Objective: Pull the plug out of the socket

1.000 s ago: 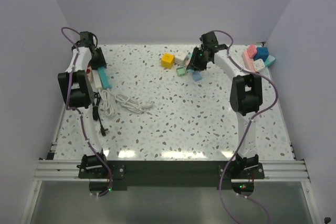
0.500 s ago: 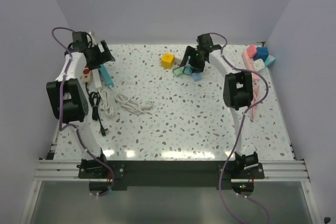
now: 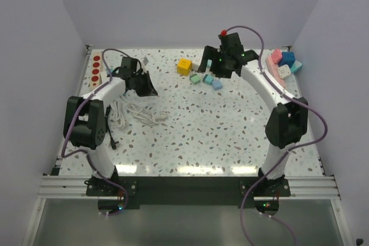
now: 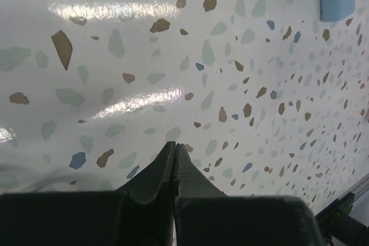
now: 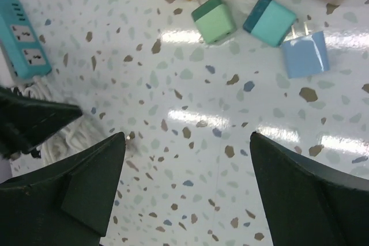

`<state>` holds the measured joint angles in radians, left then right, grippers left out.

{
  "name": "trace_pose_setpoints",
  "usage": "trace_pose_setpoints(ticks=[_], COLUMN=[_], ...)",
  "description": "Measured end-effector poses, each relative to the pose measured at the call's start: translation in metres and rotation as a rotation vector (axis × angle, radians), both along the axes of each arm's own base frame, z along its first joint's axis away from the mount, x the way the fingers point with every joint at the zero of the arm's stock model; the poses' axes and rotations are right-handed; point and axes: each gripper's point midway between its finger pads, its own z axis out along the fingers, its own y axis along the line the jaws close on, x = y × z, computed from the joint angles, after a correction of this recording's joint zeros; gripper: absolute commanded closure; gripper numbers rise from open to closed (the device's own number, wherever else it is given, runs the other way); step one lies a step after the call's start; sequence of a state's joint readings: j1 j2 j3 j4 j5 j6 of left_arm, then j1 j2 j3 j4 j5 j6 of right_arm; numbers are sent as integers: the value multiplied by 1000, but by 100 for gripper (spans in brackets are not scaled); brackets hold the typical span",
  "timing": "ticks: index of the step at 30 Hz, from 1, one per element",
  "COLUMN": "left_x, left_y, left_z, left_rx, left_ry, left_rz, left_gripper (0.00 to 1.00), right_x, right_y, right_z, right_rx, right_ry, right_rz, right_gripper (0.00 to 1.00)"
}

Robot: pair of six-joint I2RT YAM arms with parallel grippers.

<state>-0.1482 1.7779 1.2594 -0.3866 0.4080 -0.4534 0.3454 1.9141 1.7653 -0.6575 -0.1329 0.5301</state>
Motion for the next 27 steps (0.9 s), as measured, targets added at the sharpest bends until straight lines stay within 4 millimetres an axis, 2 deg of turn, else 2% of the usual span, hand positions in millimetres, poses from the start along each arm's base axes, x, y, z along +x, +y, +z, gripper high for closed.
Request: trace_pose_setpoints(ticks=[2,4,6,8,11,14,20,23,27], left_x=[-6,-9,-8,-8,-17,-40,-77,-91,-102], left_y=[-9,-12,-11,-7,4,18,44,69,116], left_z=[-17,-30,-37,-44,-60,-82,-83,-81,-74], left_rx=[21,53,87,118,173,229,283,285,274], left_ry=[39,63,72,80,113,177,210,237,263], left_rz=[-14,-8,11,32,70,98,180,254,393], left_gripper=[100,100,100,100,100,100,100,100,100], right_x=[-23,-37,-51,-59,-66,-72,-80,-81,-81], right_y=[11,25,32,28,13,-5,-41,-65,-111], right_z=[22,28,24,13,-7,-14,10,18,7], right_rx=[-2,3,0,-15,-61,-97,-124,-137,-186], right_ry=[-47,-62,-54,-28,17,44,0,-17,31], right_rz=[37,77,103,102,70,33,-56,-119,-245], right_gripper=[9,9,9,9,8,8,7,7,4])
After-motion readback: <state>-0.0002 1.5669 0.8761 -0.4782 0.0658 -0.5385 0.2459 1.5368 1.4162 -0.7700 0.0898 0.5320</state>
